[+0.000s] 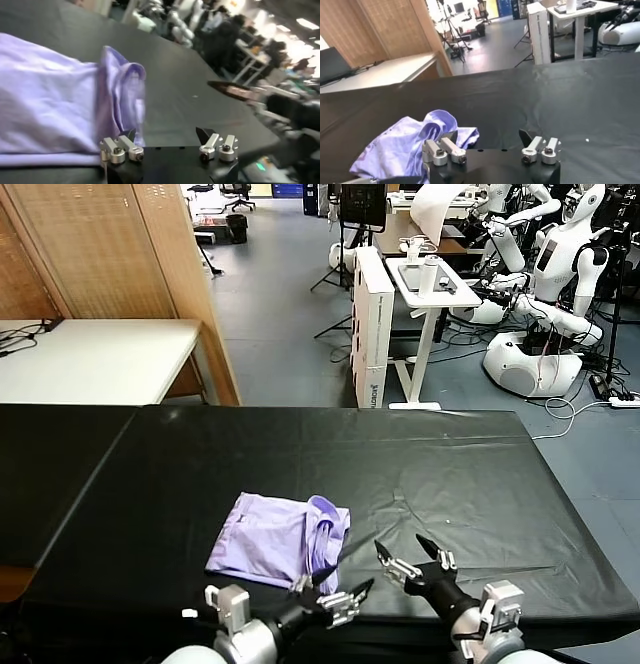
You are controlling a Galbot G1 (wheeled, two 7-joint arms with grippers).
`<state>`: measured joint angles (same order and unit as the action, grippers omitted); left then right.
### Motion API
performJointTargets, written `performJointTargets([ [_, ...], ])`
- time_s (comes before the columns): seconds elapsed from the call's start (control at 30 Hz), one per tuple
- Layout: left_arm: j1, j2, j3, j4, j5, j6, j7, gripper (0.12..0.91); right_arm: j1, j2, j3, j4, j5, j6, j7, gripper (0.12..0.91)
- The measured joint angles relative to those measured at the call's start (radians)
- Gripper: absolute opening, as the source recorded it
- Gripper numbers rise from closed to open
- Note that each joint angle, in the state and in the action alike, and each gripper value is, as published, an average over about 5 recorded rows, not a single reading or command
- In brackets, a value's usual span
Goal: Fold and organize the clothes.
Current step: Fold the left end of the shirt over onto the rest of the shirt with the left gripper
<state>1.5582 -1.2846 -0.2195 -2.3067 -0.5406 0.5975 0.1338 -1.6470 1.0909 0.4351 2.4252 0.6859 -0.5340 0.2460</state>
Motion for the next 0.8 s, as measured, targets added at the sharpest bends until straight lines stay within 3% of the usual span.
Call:
performJointTargets([
  [0.1, -0.008, 0.012, -0.015, 0.003, 0.043, -0.080, 0.016, 0.907, 0.006, -0.003, -0.001, -0.006, 0.003, 0.000, 0.000, 0.907],
  [0.2, -0.019, 0.025, -0.043, 0.013, 0.074, -0.117, 0.004, 0.907, 0.013, -0.005, -0.006, -0.013, 0.007, 0.000, 0.000, 0.907],
  [0.47, -0.031, 0.030, -0.096, 0.067, 0.103, -0.129, -0.020, 0.907, 0.027, -0.012, -0.012, -0.022, 0.016, 0.000, 0.000, 0.907],
  [0.8, -0.068, -0.017, -0.045, 0.136, 0.116, -0.138, -0.018, 0.907, 0.011, -0.022, 0.013, -0.014, 0.019, -0.001, 0.003, 0.907],
])
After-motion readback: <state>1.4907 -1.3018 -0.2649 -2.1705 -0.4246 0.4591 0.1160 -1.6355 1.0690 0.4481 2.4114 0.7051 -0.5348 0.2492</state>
